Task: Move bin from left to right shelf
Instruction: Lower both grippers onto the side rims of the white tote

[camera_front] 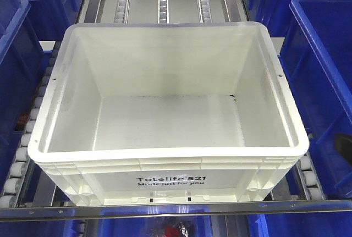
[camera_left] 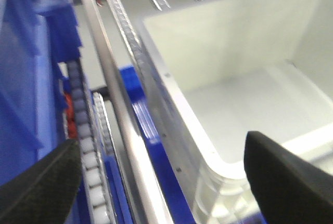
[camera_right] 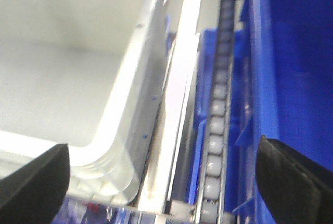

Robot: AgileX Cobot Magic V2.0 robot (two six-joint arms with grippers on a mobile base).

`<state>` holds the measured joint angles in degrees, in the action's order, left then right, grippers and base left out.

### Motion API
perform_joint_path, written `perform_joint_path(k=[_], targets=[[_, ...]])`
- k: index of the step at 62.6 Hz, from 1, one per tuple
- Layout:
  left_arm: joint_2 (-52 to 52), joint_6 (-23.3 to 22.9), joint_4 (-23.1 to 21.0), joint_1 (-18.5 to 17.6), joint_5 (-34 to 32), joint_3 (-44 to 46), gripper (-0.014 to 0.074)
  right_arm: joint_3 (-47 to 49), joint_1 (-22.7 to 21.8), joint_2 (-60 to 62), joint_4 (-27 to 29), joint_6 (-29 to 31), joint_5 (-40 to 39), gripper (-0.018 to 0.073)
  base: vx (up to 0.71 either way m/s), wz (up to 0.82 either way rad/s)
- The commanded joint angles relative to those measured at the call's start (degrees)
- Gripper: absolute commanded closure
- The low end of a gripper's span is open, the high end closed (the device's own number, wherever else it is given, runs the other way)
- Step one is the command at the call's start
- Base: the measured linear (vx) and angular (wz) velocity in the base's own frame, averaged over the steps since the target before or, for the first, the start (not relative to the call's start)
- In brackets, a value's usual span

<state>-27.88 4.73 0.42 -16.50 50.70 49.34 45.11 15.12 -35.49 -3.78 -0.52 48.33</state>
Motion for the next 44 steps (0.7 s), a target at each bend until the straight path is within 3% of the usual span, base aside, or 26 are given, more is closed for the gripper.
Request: perform_joint_path(k=[1,8,13,18,22,31,44], targets=[[-5.7,0.2,0.1,-2.5,0.6,4.7,0.0006,5.5,1.9,-5.4,-2.5,-1.6,0.9,-0.0137,0.00,0.00],[-13.4,0.5,-0.4,-7.1,4.6,8.7,0.0006,10.4,4.0,-12.8,-2.0,-1.2,3.1,-0.0134,0.00,0.00],[-18.4,-0.9,5.1,-9.7,7.9,11.2,0.0006,13.0,6.8,-17.3,-2.7,-1.2,4.4,-0.0132,0.00,0.00],[-22.9,-8.3,9.8,-9.7,9.7,12.8,0.0006,15.0,8.1,-21.0,-2.9,-2.4,4.6,-0.0130,0.00,0.00],[-25.8,-13.3,10.7,-9.6,8.6,13.5,0.0006,16.1,8.1,-23.3,-3.4,-4.1,4.4,-0.0129,0.00,0.00],[-31.7,-17.9,10.8,-9.6,6.2,14.5,0.0006,18.7,8.1,-29.3,-4.2,-7.3,4.2,-0.0125,0.00,0.00],[-37.7,-25.5,13.0,-9.6,3.9,15.7,0.0006,23.4,8.1,-36.8,-10.0,-15.2,6.7,-0.0120,0.00,0.00]])
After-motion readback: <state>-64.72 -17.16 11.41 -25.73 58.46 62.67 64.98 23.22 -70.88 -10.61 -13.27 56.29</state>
